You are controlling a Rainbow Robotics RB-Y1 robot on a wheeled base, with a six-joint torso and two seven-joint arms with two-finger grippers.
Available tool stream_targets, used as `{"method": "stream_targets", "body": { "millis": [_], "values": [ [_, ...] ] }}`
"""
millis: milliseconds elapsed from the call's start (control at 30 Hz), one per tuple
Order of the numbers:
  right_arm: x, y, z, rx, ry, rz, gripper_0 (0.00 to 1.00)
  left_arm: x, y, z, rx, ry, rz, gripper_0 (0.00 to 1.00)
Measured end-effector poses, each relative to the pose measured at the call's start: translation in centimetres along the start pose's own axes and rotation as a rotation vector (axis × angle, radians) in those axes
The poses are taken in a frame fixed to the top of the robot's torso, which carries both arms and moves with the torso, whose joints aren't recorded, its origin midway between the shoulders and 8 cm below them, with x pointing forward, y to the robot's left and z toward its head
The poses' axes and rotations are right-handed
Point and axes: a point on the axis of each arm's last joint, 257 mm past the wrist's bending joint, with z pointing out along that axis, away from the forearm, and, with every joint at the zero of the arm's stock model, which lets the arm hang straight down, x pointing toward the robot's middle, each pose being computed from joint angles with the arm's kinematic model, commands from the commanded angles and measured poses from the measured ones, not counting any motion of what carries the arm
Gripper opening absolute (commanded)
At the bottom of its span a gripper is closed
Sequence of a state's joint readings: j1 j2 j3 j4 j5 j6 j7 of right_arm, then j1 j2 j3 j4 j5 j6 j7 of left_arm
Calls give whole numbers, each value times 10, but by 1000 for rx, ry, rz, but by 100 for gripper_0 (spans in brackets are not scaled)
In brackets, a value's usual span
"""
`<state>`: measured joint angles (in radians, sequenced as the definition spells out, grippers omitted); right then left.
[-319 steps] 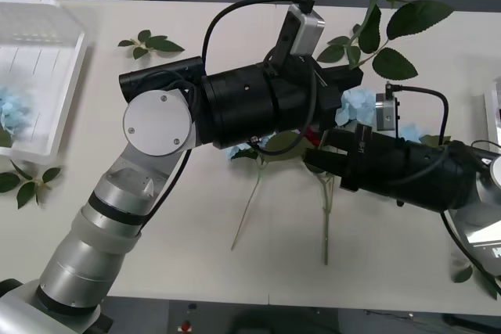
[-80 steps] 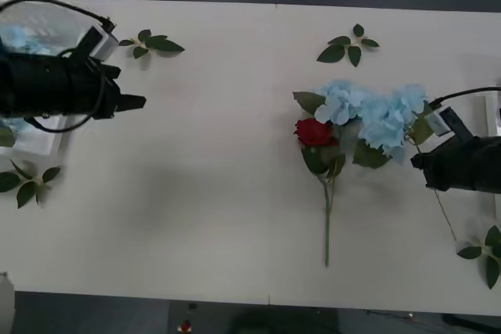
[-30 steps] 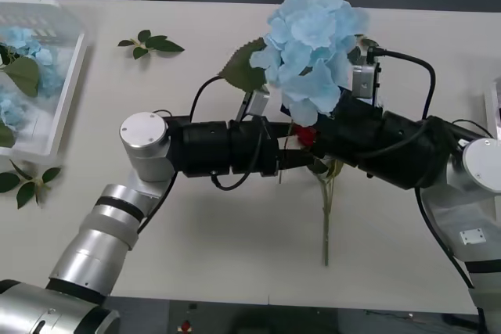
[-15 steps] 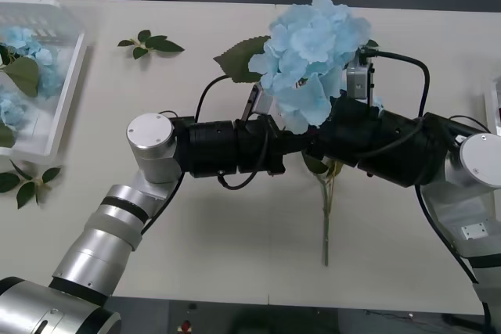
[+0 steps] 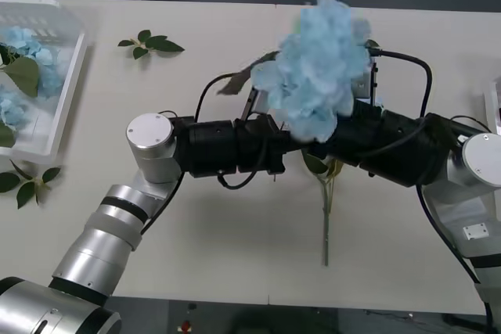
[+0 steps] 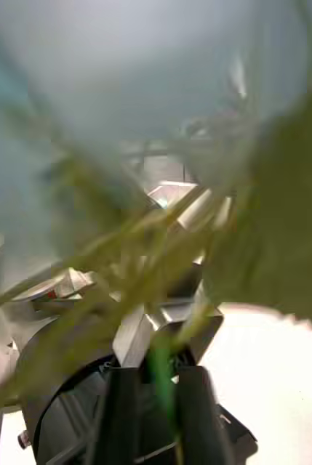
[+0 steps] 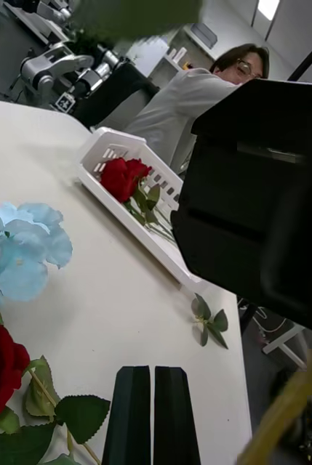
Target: Put the red flowers into the right box and the blue flowers into the left box
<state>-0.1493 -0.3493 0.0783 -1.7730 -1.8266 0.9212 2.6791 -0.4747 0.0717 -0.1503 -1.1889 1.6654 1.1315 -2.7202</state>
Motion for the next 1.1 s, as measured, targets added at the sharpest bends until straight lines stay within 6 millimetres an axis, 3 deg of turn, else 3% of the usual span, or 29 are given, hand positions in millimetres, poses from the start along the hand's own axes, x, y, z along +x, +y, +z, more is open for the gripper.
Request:
{"method": "stream_targets", "body": {
  "millis": [100,300,400,467,633,733,833,1000,1100],
  "values": [
    [-3,-7,-6,16,1,-10,74,-8,1,-4,1,-26,-11,0],
    [-6,-14,-19,20,18,-25,77,-19,12,-25,-16,-60,-25,0],
    [-5,-15,-22,20,30,-32,78,-21,26,-46,-49,-52,-17,0],
    [-4,-17,-24,22,37,-36,78,-23,44,-70,-97,-40,-1,0],
    [1,-18,-31,16,72,-48,79,-31,105,-170,-295,61,83,0],
    [20,-25,-44,12,148,-56,78,-37,129,-240,-403,164,143,0],
    [43,-42,-66,43,263,-28,78,-44,144,-305,-498,276,185,0],
    [74,-68,-111,135,480,349,78,-56,157,-414,-677,486,209,0],
    [87,-86,-133,207,613,416,78,-72,164,-474,-805,587,241,0]
  ]
}}
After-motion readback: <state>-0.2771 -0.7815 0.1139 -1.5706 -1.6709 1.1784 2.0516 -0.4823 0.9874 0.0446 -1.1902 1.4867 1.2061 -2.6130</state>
